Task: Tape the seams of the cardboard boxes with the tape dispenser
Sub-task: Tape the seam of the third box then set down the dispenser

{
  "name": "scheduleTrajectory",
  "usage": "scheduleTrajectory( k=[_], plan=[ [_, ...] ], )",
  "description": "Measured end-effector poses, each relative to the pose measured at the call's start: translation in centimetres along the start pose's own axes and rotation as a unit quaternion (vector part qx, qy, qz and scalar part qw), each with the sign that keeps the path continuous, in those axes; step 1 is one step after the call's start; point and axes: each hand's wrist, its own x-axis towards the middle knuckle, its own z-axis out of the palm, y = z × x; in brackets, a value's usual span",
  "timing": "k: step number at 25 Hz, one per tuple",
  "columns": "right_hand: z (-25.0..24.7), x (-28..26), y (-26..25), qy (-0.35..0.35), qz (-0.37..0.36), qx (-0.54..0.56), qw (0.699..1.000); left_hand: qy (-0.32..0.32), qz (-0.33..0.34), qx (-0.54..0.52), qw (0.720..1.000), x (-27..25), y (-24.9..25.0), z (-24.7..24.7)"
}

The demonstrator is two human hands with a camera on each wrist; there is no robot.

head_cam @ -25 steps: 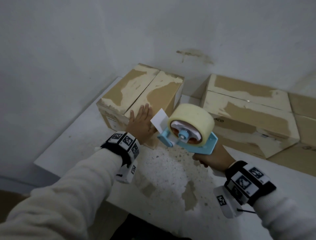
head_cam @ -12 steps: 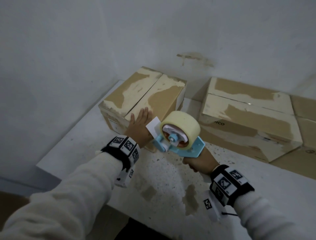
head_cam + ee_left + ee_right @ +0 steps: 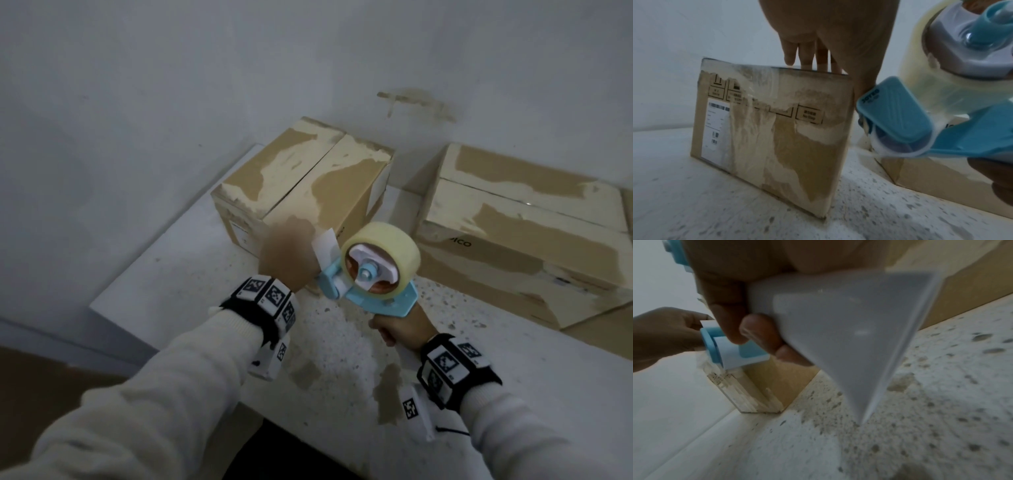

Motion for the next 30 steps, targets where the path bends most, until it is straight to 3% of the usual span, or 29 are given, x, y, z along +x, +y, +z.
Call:
scheduleTrajectory(
  k=[6, 10, 13, 17, 21, 25, 30],
  plan=[
    [-2.2, -0.8, -0.7, 0.073, -0.014, 0.019, 0.997, -0.023, 0.023, 0.015, 0.999, -0.3, -0.8, -0.5],
    [-2.7, -1.0, -3.3, 0.108, -0.046, 0.047, 0.992, -0.14, -0.058, 0.085, 0.985, 0.4, -4.4, -4.0],
    [-2.4, -0.9, -5.7, 0.108, -0.062, 0.03, 0.992, -0.188, -0.055, 0.181, 0.964, 0.2, -6.7, -6.2],
    [-1.9, -0.1, -8.4, 0.13, -0.051, 0.03, 0.99, -0.277, -0.09, 0.162, 0.943, 1.9, -6.3, -7.4],
    [-1.6, 0.4, -10.7, 0.177, -0.045, 0.084, 0.98, -0.243, 0.0, 0.16, 0.957, 4.9, -2.3, -3.3],
    [-2.0, 1.0, -12.3, 0.204, -0.046, 0.091, 0.974, -0.234, 0.074, 0.156, 0.957, 4.7, -3.1, -1.7],
    [-2.4, 1.3, -13.3, 0.24, -0.057, 0.115, 0.962, -0.315, 0.143, 0.105, 0.932, 3.1, -4.5, -5.4]
  ],
)
